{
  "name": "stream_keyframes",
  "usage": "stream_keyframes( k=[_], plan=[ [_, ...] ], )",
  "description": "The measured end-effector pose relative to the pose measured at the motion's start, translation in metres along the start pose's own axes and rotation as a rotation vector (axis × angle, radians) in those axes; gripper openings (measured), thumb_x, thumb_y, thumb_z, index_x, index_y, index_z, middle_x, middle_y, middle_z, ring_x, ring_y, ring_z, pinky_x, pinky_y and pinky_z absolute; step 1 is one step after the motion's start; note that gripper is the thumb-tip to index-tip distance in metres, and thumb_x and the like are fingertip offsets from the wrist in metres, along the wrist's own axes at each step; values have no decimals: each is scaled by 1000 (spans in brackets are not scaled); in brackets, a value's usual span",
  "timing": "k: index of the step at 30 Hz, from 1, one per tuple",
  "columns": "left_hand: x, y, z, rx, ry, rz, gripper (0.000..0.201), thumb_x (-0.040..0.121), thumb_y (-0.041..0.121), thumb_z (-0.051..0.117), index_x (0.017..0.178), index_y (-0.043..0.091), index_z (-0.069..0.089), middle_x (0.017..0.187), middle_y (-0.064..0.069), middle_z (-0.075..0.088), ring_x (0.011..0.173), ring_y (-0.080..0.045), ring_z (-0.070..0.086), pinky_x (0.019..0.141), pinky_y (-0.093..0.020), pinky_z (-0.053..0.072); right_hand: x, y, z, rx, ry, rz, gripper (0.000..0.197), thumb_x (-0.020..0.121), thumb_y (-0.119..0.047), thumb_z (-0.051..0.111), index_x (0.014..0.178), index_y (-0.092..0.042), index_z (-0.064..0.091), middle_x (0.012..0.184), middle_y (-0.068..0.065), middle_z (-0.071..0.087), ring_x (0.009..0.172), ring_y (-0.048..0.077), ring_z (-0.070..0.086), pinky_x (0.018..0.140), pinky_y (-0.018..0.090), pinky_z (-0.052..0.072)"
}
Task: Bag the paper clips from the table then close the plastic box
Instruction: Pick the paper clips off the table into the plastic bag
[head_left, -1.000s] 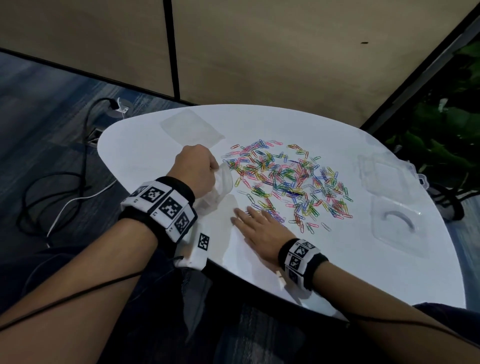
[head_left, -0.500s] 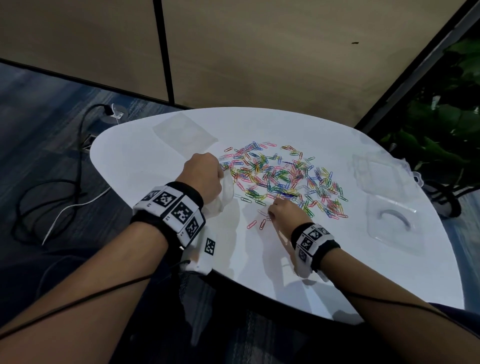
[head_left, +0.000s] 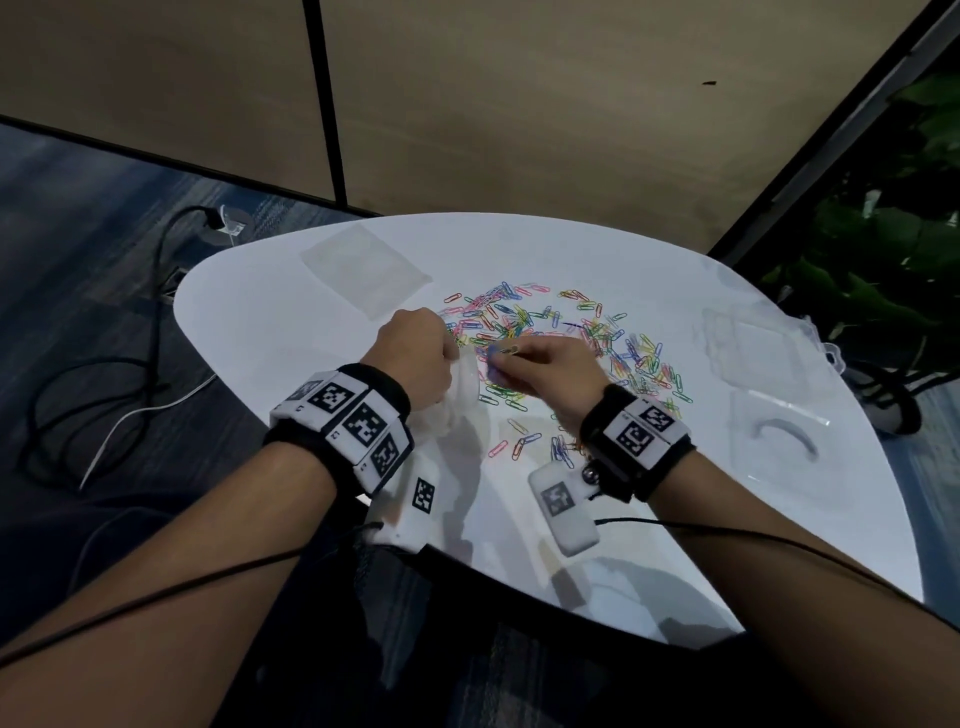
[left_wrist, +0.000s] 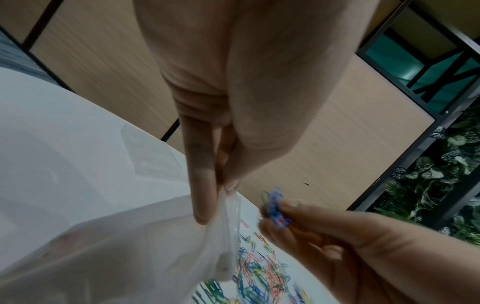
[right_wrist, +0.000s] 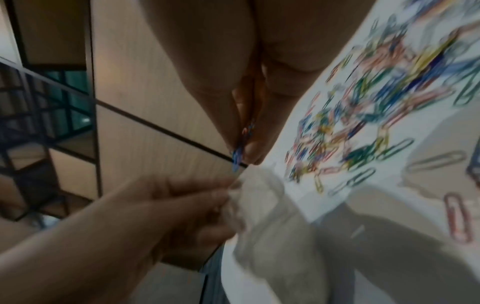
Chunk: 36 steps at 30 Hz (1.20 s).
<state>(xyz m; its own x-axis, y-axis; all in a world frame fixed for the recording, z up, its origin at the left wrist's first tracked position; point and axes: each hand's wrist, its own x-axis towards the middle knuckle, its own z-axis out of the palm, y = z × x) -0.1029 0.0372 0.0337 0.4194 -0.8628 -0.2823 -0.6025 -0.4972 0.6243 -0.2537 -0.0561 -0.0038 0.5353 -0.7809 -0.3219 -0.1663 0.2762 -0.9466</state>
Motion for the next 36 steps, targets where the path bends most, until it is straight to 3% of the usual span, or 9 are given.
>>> stream_keyframes(
  k=[6,11,16,21,24,27,29,33,36],
  plan=[
    [-2,3,4,-86,14,67,23,87,2,59,93,9,80,91,-14,76,83,-32,74,83,-41,61,-4,13,27,-369,21,-40,11,84,0,68,92,-3,75,82,17,74,76,25,72,83,38,60],
    [-1,2,5,-83,14,86,23,87,3,60,94,11,80,91,-14,76,85,-32,73,85,-41,61,-5,7,31,-631,16,-202,15,88,-1,61,85,-1,75,71,15,71,50,7,65,56,18,55],
    [2,-1,2,-77,35,60,22,87,-2,61,93,9,79,90,-15,75,84,-32,74,84,-41,61,-2,5,32,-885,-110,-233,37,90,3,46,114,-9,72,106,12,73,97,25,69,91,35,53],
    [4,-5,-3,-58,79,6,26,89,1,59,105,11,77,104,-15,74,91,-33,73,90,-40,59,-4,-7,16,-648,20,-300,38,87,8,44,91,-9,77,87,9,75,78,11,73,81,32,60],
    [5,-8,-10,-43,99,-22,27,91,1,56,108,9,76,106,-17,73,96,-34,72,93,-40,58,-6,2,-2,-906,-32,-303,39,90,4,43,104,-13,76,109,9,73,96,17,69,95,29,52],
    [3,-7,-12,-6,105,-13,28,86,-2,53,98,6,77,100,-17,74,96,-34,71,89,-37,58,-14,37,-11,-1402,-339,-277,42,100,-12,42,141,-12,49,149,13,45,134,29,45,112,36,35],
    [1,-6,-12,23,95,-11,31,85,-2,54,100,10,78,104,-15,75,99,-31,70,90,-36,58,-18,65,-15,-1646,-496,-307,52,102,-19,38,151,-8,26,159,16,22,144,33,27,117,42,25],
    [-3,-6,-12,21,98,-13,31,87,-1,57,108,11,76,108,-14,74,102,-30,70,93,-36,57,-30,94,-28,-1859,-512,-266,60,103,-25,28,155,-7,2,164,12,-6,151,28,3,122,48,9],
    [-5,-9,-14,20,100,-10,30,89,-1,54,108,9,76,107,-15,75,97,-32,72,93,-38,58,-43,104,-50,-1877,-502,-269,61,103,-24,27,155,-12,-2,163,7,-13,151,29,-4,121,55,6]
  ],
)
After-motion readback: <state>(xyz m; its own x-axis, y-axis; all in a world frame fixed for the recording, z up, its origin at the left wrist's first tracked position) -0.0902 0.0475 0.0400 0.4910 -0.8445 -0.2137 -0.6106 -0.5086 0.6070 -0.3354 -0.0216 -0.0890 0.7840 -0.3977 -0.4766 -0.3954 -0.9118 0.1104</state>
